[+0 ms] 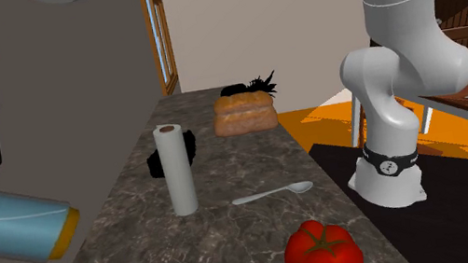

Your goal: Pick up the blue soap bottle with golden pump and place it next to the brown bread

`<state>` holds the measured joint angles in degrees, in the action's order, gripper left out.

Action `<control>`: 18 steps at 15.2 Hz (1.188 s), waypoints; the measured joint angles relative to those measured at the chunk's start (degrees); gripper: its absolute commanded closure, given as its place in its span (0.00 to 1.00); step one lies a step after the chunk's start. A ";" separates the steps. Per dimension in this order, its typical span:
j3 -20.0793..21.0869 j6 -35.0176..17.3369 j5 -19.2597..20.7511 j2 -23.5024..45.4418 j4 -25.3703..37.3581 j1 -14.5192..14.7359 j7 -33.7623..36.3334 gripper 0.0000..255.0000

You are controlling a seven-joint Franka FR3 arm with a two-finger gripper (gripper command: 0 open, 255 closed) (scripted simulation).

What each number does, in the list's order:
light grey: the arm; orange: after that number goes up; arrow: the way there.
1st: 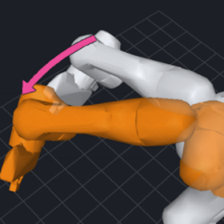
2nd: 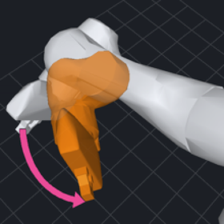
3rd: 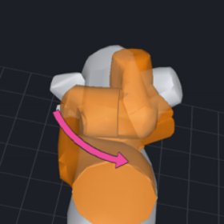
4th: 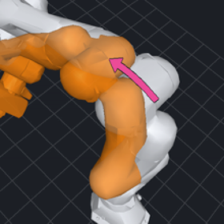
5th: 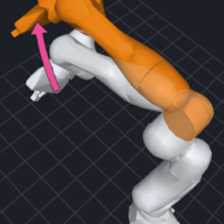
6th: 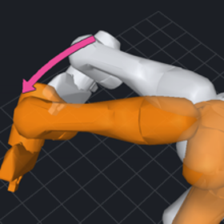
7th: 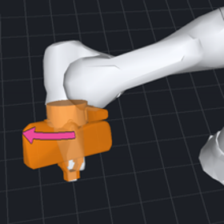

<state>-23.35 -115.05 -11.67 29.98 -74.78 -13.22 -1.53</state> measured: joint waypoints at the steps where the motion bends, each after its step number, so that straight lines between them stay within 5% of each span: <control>1: -0.04 0.65 0.05 -0.11 0.56 -0.06 0.02 1.00; 7: -0.32 4.42 0.31 -0.88 3.63 -0.59 -0.11 1.00; 18: -4.46 -3.25 4.38 -18.64 -21.03 -1.92 -8.35 1.00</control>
<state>-27.81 -118.30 -7.29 11.34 -95.81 -15.14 -9.88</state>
